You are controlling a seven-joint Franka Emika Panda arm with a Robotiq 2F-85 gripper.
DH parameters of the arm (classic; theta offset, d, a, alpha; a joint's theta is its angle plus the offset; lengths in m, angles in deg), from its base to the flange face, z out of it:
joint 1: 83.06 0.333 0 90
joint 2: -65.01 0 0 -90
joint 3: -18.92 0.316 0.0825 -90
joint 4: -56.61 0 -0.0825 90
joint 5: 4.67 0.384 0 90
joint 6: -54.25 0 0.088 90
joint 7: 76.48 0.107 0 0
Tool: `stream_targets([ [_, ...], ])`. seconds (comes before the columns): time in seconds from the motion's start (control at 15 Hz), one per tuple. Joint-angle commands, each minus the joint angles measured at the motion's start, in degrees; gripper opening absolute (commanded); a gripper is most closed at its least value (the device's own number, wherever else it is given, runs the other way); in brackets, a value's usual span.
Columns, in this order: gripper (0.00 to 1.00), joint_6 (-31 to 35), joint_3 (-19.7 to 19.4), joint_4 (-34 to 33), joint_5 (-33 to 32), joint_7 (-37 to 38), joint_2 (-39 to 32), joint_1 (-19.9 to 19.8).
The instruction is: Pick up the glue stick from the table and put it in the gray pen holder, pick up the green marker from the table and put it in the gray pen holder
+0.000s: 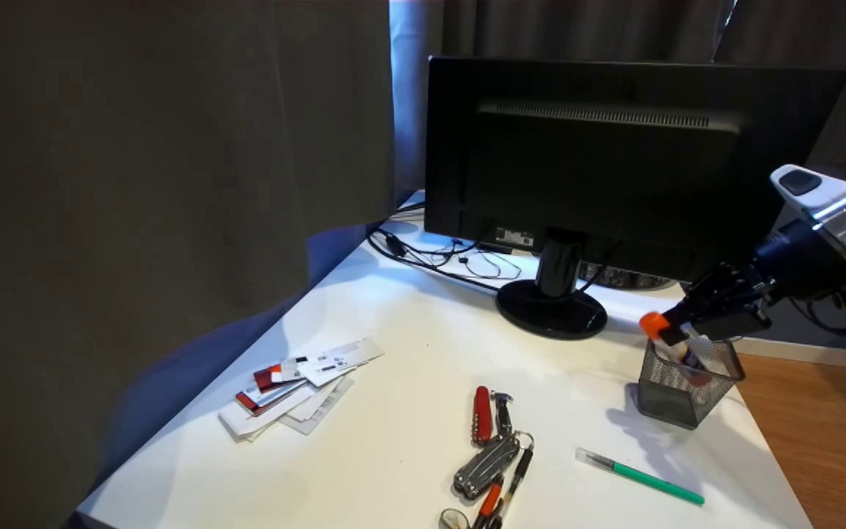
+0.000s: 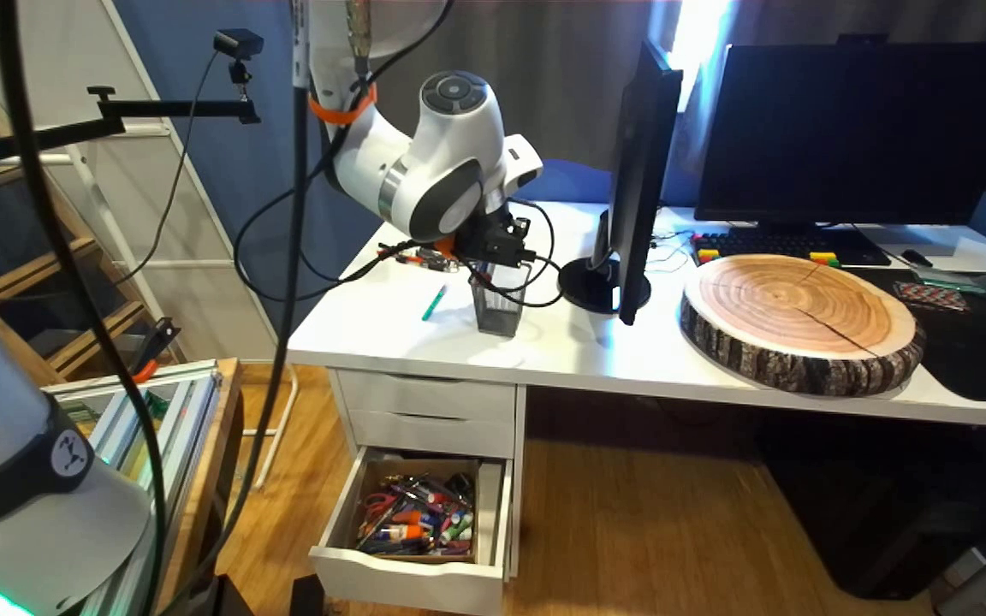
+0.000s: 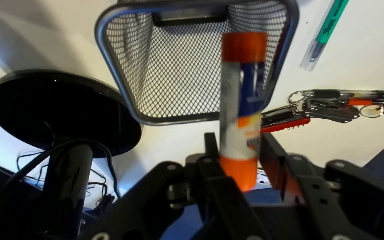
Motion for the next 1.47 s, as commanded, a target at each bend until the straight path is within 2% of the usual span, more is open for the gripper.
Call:
stream_targets([
  [0.0, 0.71, 1.53, -0.93, -0.88, -2.28, 2.3, -0.67, 0.88],
  [0.27, 0.98, 1.96, -0.54, -0.73, -2.62, 2.59, -0.34, 0.45],
  [0.53, 1.0, 2.35, 0.71, -0.57, -2.65, 4.22, 0.86, 0.49],
  [0.73, 1.0, 0.18, 2.14, -0.84, -1.08, 6.97, 3.5, 2.47],
  [1.07, 1.0, -8.51, -0.45, -4.72, 2.04, 9.58, 6.21, 12.59],
  [1.2, 1.0, -13.77, -3.97, -7.11, 3.18, 9.58, 6.58, 18.33],
  [1.4, 1.0, -21.18, -8.29, -10.64, 4.28, 8.69, 5.45, 24.94],
])
